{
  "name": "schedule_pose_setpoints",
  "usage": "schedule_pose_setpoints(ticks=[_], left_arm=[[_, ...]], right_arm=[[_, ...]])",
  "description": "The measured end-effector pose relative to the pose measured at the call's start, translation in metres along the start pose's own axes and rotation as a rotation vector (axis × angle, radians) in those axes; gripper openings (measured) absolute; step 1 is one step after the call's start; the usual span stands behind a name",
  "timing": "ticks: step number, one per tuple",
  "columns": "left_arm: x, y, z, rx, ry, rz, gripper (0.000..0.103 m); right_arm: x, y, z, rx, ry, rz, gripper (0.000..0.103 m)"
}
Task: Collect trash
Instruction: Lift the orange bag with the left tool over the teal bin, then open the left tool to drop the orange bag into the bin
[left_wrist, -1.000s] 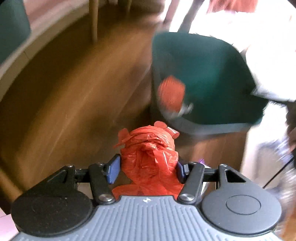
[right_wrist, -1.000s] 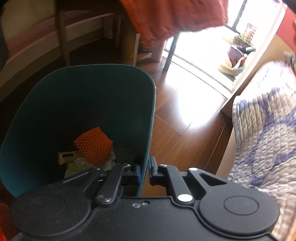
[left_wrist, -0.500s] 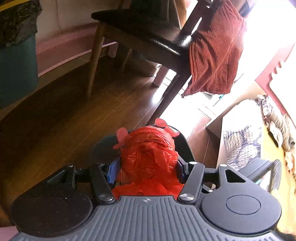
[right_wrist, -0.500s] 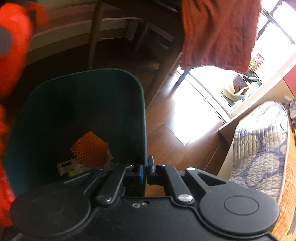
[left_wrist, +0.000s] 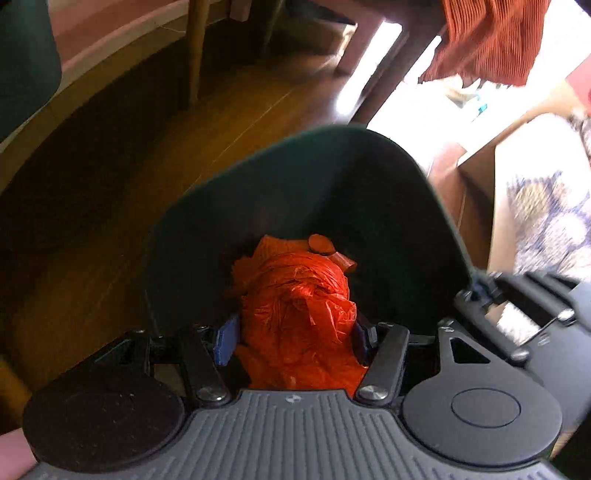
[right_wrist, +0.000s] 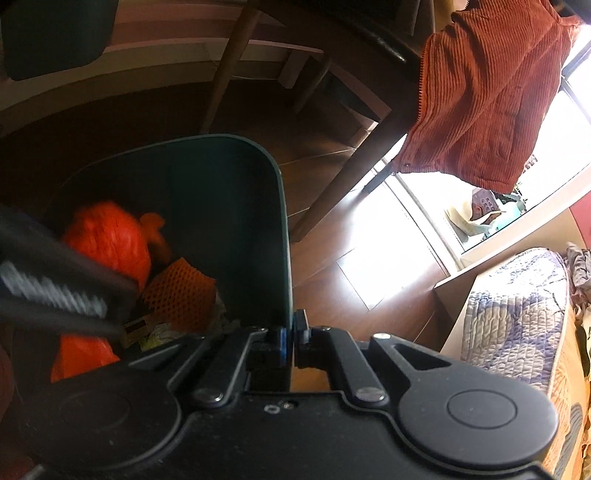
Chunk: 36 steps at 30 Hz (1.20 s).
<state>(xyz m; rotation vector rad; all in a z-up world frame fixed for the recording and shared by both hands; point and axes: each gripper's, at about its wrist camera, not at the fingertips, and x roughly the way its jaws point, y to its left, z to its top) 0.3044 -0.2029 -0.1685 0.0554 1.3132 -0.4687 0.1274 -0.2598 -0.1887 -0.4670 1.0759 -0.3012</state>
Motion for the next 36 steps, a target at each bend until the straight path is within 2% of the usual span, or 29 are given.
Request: schedule_pose_setpoints(ticks=[4, 8, 14, 18, 24, 27, 32, 36], left_arm=[[0.008, -0.008, 0.0, 0.026, 0.007, 0.004, 0.061], [0.015, -0.008, 0.003, 0.026, 0.004, -0.024, 0.068], [0.003, -0.001, 0.001, 0.029, -0.057, -0.077, 0.078], [-0.009, -0.007, -0.002, 0.051, -0.092, -0.122, 0.079], [-0.027, -0.018, -0.009, 0.114, -0.143, -0.141, 0.079], [-0.039, -0.025, -0.013, 0.18, -0.161, -0.176, 0.079], [-0.058, -0.039, -0.033, 0.332, -0.182, -0.247, 0.079], [-0.062, -0.053, -0.054, 0.468, -0.145, -0.326, 0.079]], right_arm=[[-0.005, 0.006, 0.0, -0.014, 0.005, 0.006, 0.003], [-0.004, 0.003, -0.001, -0.006, 0.016, 0.011, 0.003], [0.006, -0.012, 0.003, 0.029, 0.034, 0.029, 0.003], [0.012, -0.02, 0.001, 0.055, 0.048, 0.038, 0.003], [0.028, -0.046, 0.001, 0.135, 0.094, 0.072, 0.003], [0.034, -0.053, 0.0, 0.129, 0.12, 0.086, 0.003], [0.04, -0.057, 0.0, 0.044, 0.176, 0.119, 0.005], [0.043, -0.057, -0.003, -0.021, 0.219, 0.146, 0.006]])
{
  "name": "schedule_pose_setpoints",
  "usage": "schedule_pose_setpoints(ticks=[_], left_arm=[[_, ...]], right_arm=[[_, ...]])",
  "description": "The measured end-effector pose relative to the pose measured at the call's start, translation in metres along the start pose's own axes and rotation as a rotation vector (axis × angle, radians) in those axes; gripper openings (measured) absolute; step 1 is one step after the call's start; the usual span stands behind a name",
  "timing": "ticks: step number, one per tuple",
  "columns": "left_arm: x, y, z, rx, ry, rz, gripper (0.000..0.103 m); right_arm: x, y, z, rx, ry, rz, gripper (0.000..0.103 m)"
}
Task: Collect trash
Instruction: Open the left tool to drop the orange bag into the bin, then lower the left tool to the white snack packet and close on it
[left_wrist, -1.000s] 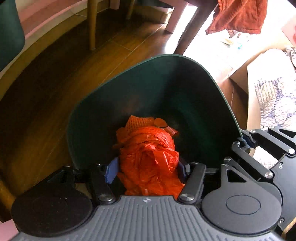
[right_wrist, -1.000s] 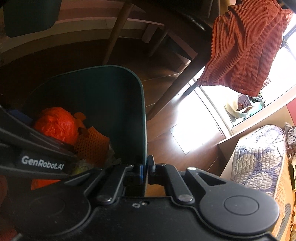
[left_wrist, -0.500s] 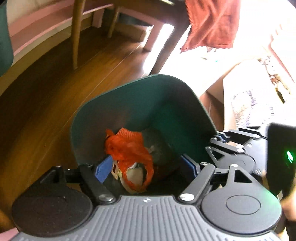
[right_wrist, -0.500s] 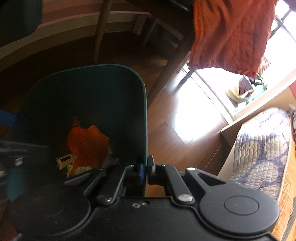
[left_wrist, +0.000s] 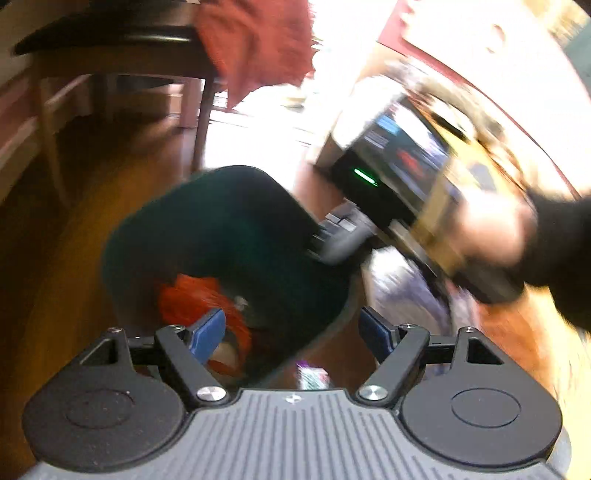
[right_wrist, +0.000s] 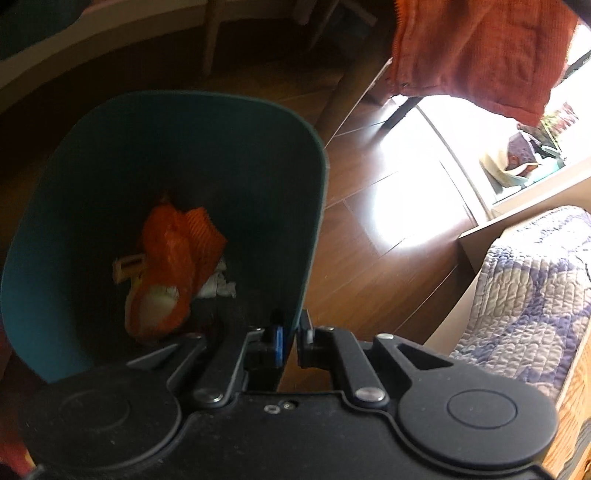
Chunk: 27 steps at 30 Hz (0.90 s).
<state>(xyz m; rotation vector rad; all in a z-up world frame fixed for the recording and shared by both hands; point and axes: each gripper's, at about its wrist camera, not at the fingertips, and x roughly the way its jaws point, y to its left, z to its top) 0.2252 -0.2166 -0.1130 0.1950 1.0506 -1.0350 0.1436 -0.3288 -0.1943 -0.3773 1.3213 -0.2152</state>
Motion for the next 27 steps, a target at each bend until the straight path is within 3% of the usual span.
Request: schedule_pose_setpoints(ticks=[3, 7, 11, 18, 22, 27], left_arm=[[0.016, -0.019, -0.016, 0.081, 0.07, -0.05, 0.079], [0.066, -0.033, -0.045, 0.139, 0.206, -0.03, 0.08], [0.125, -0.032, -0.08, 0.134, 0.323, 0.006, 0.08], [0.213, -0.03, -0.135, 0.067, 0.414, 0.04, 0.08], [0.259, -0.053, -0.167, 0.172, 0.485, 0.042, 0.079], [0.3, -0.052, -0.188, 0.153, 0.537, 0.093, 0.08]], right_arm=[[0.001, 0.001, -0.004, -0.037, 0.022, 0.016, 0.008], [0.0, 0.001, -0.008, -0.083, 0.053, 0.042, 0.01], [-0.002, 0.004, -0.007, -0.128, 0.079, 0.065, 0.012], [0.001, 0.001, -0.005, -0.179, 0.09, 0.097, 0.013], [0.01, -0.008, -0.005, -0.194, 0.105, 0.117, 0.013], [0.018, -0.017, -0.006, -0.186, 0.123, 0.144, 0.013]])
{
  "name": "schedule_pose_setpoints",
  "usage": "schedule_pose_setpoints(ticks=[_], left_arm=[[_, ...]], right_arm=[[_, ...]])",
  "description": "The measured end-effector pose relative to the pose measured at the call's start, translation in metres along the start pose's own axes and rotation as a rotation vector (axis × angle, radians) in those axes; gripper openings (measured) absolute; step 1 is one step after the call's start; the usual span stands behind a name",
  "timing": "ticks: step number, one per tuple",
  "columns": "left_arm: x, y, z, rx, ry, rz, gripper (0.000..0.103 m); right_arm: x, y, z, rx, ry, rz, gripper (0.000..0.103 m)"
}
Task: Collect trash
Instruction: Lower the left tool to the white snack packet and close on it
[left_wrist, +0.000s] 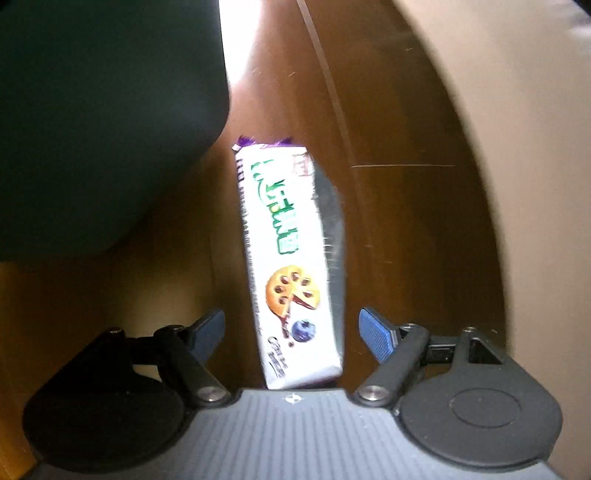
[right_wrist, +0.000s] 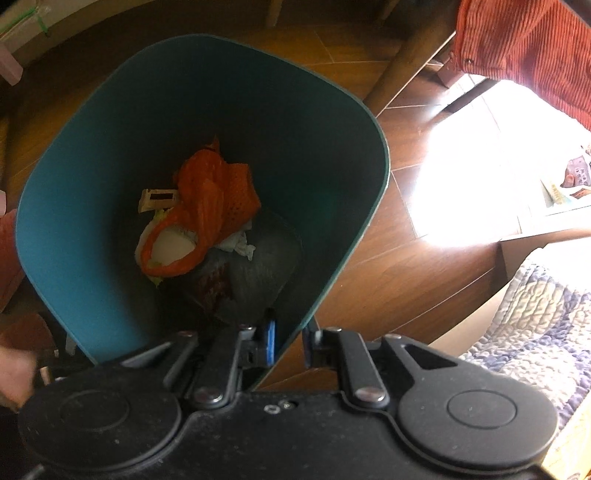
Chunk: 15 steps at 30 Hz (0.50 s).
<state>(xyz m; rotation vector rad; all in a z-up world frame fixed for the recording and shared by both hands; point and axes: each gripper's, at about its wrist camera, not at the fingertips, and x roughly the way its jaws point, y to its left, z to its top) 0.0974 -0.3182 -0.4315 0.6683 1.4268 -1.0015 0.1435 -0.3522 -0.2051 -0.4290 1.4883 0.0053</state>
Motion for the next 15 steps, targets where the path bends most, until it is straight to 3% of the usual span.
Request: schedule_pose_setpoints(ticks=[7, 10, 12, 13, 15], left_arm=[[0.051, 0.005, 0.011, -0.047, 0.11, 0.043, 0.079], [0.056, 0.01, 0.01, -0.06, 0.118, 0.054, 0.078], [0.057, 0.012, 0.01, -0.067, 0.117, 0.05, 0.063], [0.057, 0.012, 0.009, -0.07, 0.119, 0.054, 0.044], [0.055, 0.012, 0.01, -0.085, 0.116, 0.057, 0.042]], right_arm=[[0.009, -0.009, -0.006, 0.036, -0.005, 0.042, 0.013], [0.014, -0.01, -0.01, 0.052, -0.012, 0.061, 0.013], [0.018, -0.01, -0.014, 0.059, -0.016, 0.072, 0.013], [0.019, -0.011, -0.015, 0.064, -0.019, 0.076, 0.012], [0.022, -0.012, -0.017, 0.071, -0.021, 0.077, 0.012]])
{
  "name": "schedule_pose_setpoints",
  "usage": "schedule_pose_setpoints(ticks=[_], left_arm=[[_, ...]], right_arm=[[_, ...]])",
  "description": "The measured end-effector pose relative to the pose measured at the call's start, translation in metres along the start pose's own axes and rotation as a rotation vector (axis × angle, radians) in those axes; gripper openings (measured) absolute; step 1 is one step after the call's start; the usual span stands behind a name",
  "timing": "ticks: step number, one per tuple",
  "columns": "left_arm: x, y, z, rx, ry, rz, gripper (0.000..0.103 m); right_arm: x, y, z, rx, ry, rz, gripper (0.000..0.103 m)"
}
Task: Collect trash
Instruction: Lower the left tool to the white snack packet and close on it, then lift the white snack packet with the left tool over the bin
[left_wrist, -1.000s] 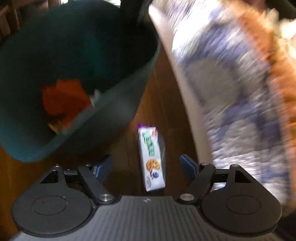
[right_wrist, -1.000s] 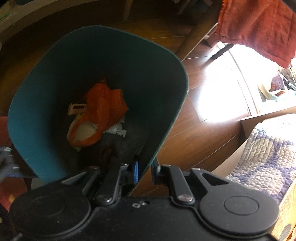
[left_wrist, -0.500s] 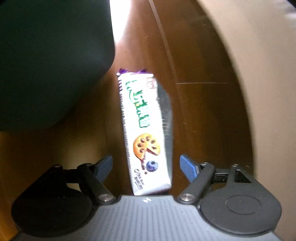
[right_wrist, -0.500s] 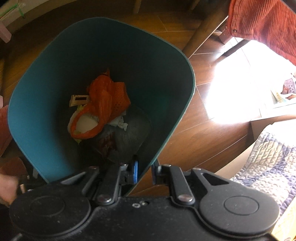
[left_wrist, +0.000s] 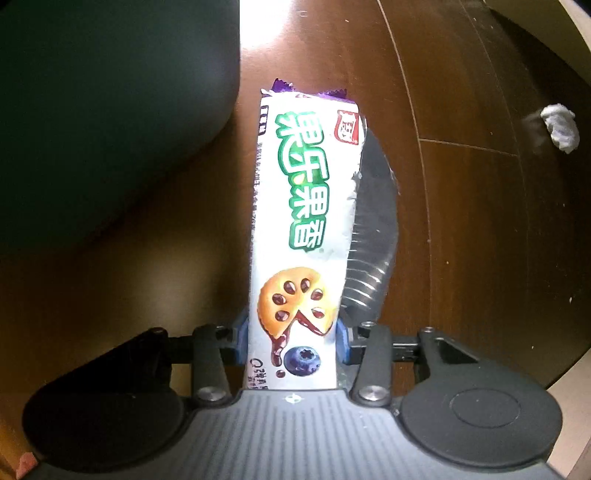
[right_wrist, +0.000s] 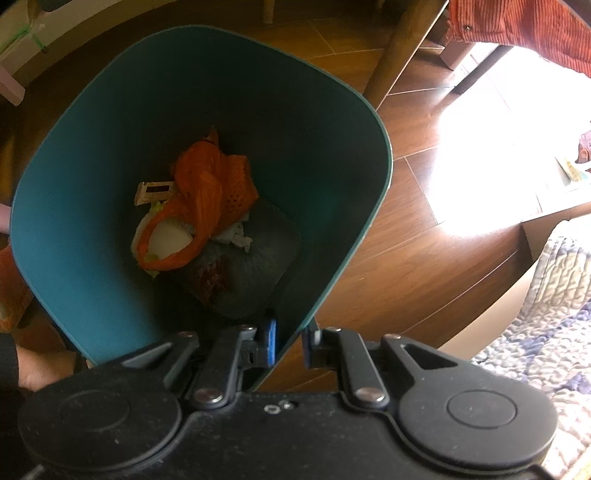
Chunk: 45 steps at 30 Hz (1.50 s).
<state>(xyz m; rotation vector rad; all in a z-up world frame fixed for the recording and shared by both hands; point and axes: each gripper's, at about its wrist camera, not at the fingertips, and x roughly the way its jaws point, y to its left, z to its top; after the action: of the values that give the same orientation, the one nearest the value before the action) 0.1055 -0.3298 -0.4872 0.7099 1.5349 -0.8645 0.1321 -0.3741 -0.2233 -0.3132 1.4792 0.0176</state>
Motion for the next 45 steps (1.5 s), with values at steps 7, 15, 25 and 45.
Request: schedule_pose_setpoints(ticks=[7, 15, 25, 45], left_arm=[[-0.022, 0.004, -0.013, -0.025, -0.036, 0.006, 0.04], [-0.092, 0.001, -0.039, -0.058, -0.132, -0.026, 0.04], [-0.215, -0.003, -0.094, 0.033, -0.221, 0.055, 0.04], [-0.394, 0.106, -0.09, -0.373, -0.487, 0.04, 0.04]], right_arm=[[0.001, -0.003, -0.005, 0.032, -0.033, -0.029, 0.011], [-0.003, 0.002, -0.004, 0.056, -0.04, -0.062, 0.01], [-0.013, 0.004, -0.009, 0.127, -0.078, -0.096, 0.008], [-0.037, 0.046, 0.005, 0.076, -0.126, -0.186, 0.008]])
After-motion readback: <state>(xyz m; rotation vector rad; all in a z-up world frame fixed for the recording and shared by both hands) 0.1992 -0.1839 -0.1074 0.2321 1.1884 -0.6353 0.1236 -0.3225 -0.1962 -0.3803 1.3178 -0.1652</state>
